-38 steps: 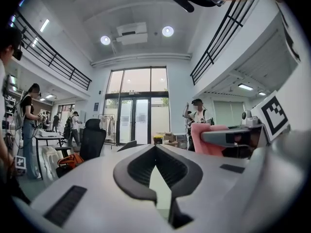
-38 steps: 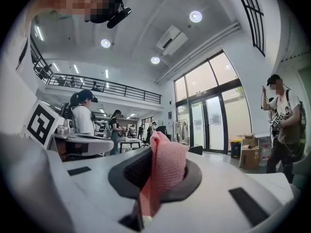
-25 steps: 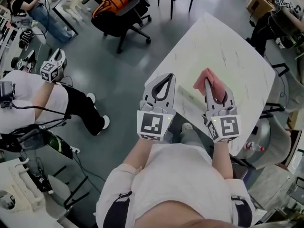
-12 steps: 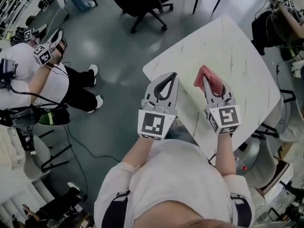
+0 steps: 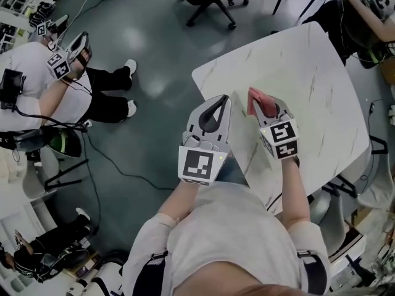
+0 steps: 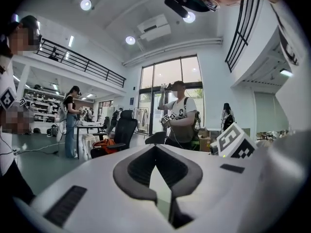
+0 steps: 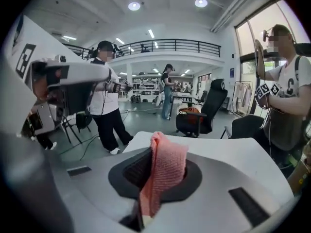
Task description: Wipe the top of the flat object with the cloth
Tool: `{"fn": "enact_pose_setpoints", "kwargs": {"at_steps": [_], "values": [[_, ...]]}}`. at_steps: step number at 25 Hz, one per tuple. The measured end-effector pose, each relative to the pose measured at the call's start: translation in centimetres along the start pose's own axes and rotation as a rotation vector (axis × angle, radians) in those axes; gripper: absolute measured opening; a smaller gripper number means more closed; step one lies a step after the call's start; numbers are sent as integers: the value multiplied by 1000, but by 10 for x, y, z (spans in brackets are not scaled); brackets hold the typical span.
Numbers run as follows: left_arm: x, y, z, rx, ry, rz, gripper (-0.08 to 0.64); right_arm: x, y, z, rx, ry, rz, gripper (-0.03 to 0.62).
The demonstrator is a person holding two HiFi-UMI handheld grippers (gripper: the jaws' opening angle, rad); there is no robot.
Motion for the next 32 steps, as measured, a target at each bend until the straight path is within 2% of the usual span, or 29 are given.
{"fn": "enact_pose_setpoints", "kwargs": {"at_steps": [8, 12, 22, 32], "values": [[-14, -8, 3, -2, -5, 37, 15, -9, 51, 0, -201, -211, 37, 35], [-22, -11, 3, -9, -10, 56, 15, -15, 65, -2, -259, -292, 43, 35], [-20, -6, 4, -12, -2, 46, 15, -2, 64, -3, -243, -288, 11, 35], [-7, 8, 5, -33, 14, 38, 15, 46, 55, -15, -239, -243, -53, 34]]}}
Point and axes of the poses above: the fingertips, and each gripper's own axes: y forward along the fingers, x to its right, z out of its top, the point moved 9 cm from there along -y, backward along the fingers, and after that the axes turned 1 degree about -y, right-handed, at the moved point
